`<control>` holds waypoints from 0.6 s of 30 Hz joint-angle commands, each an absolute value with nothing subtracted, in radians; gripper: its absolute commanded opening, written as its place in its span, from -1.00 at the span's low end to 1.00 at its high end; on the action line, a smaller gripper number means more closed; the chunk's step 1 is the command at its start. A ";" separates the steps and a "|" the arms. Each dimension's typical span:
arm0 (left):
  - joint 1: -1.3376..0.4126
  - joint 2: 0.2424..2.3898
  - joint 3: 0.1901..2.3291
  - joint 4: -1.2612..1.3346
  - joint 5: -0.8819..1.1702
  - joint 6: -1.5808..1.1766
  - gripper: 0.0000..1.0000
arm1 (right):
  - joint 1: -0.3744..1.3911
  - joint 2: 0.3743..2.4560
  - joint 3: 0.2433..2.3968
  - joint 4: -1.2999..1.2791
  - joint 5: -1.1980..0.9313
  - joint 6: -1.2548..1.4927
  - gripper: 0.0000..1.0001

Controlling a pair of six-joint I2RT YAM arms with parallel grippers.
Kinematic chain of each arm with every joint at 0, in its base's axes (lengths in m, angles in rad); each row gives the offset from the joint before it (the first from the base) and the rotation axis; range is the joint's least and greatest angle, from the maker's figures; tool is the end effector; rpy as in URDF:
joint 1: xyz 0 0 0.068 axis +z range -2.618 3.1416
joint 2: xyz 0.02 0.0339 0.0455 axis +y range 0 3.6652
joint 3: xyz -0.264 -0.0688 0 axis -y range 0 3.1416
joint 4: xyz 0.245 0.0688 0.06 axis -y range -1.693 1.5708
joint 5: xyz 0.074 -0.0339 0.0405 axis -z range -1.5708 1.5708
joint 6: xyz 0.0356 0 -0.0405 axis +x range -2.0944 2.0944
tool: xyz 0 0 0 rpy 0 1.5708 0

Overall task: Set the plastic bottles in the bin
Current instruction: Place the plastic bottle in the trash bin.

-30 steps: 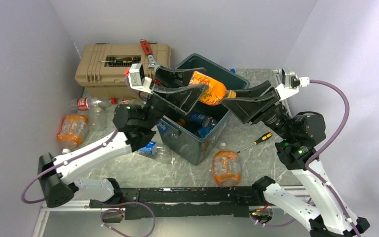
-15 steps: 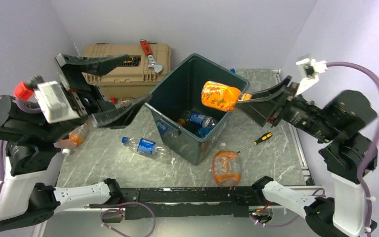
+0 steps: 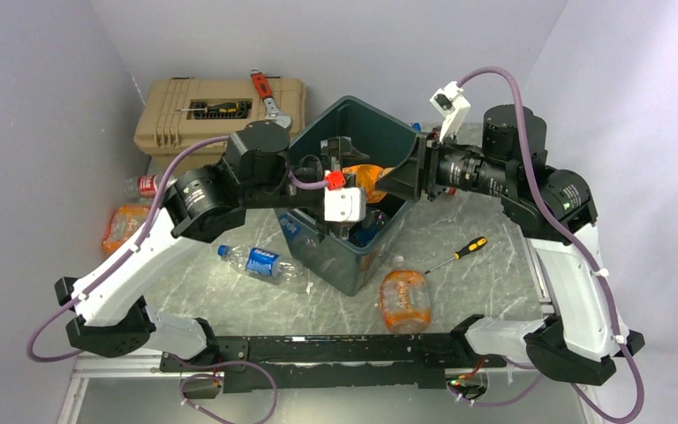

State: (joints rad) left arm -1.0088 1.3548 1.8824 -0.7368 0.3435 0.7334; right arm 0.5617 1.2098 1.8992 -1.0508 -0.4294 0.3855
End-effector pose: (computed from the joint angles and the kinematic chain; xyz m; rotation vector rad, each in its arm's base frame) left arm 0.1231 -0.2180 0.5242 1.5209 0.9538 -0.5031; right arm 0.1420 0.1069 0.5250 -0.4809 1.9853 1.0286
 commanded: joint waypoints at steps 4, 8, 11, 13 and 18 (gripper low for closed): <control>-1.044 1.341 1.908 -0.783 0.327 0.837 0.99 | 0.614 1.240 2.029 -1.025 -0.448 0.379 -1.00; -1.051 1.346 1.877 -0.743 0.232 0.847 0.99 | 0.655 1.256 2.050 -1.021 -0.429 0.383 -1.00; -1.060 1.358 1.857 -0.695 0.169 0.852 0.88 | 0.690 1.262 2.052 -1.013 -0.407 0.385 -1.00; -1.070 1.368 1.851 -0.676 0.140 0.861 0.66 | 0.709 1.263 2.051 -1.010 -0.389 0.386 -1.00; -1.084 1.368 1.824 -0.623 0.088 0.868 0.04 | 0.726 1.236 2.026 -0.991 -0.353 0.396 -1.00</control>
